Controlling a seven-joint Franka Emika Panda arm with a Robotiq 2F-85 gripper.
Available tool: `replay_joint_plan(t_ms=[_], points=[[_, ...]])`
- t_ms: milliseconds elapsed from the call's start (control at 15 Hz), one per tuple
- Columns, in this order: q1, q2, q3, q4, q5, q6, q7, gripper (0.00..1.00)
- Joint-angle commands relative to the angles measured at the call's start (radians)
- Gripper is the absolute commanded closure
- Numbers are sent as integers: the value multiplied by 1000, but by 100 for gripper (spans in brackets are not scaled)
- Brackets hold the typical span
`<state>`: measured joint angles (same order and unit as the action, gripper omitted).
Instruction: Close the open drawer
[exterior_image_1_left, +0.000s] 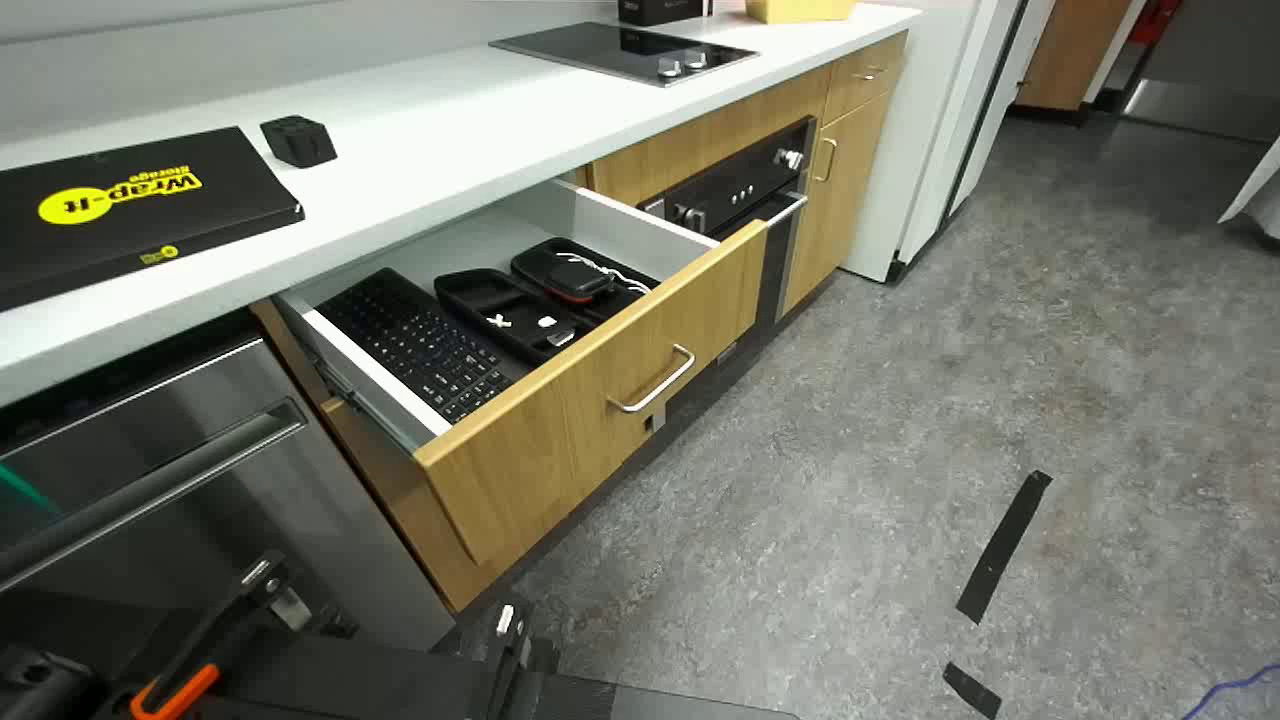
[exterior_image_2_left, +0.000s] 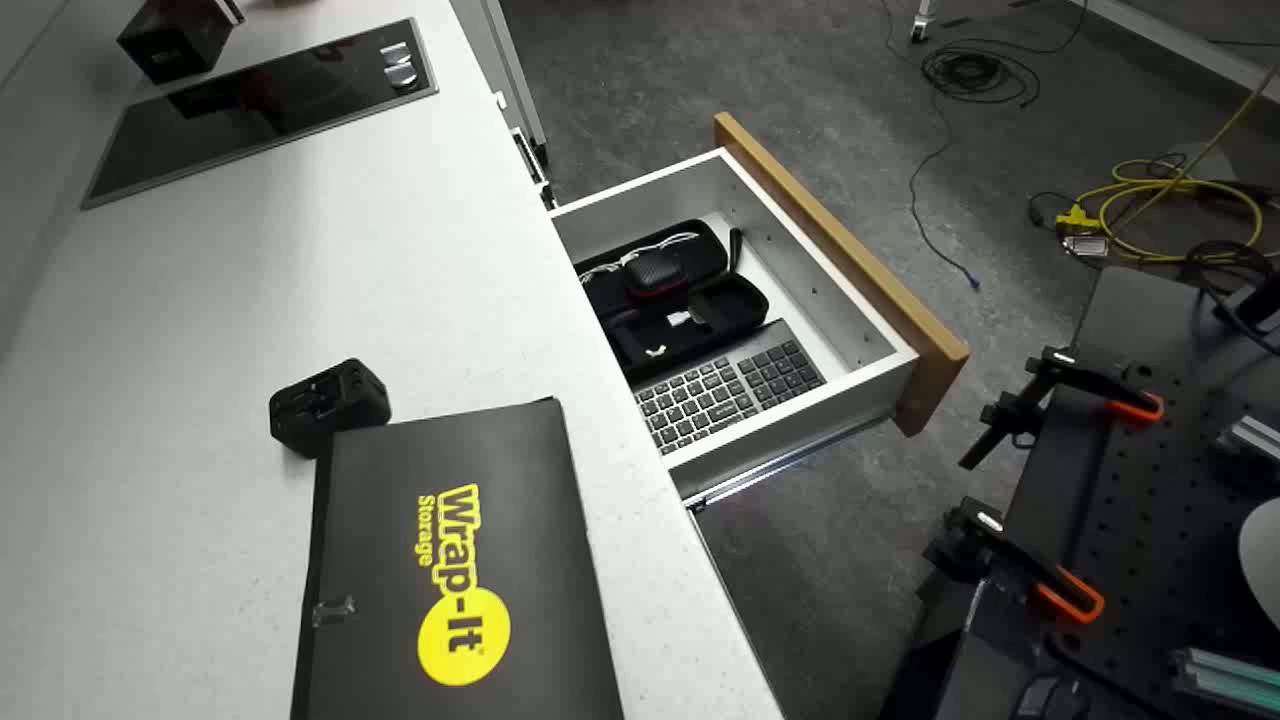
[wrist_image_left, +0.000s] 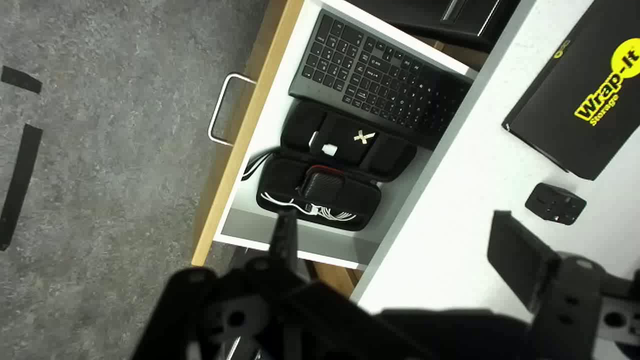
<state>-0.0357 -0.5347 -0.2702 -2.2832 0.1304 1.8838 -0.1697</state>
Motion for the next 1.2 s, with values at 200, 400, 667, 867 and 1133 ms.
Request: replay_joint_plan(t_ms=[200, 400, 667, 867, 1133], points=[[-30, 5, 23, 2, 14, -4, -13, 0], [-38, 52, 25, -16, 11, 67, 2, 0], [-85, 203, 4, -112, -13, 282, 4, 0], [-130, 364, -21, -157, -4, 460, 15, 0], [-181, 571, -47, -130, 60, 589, 16, 0]])
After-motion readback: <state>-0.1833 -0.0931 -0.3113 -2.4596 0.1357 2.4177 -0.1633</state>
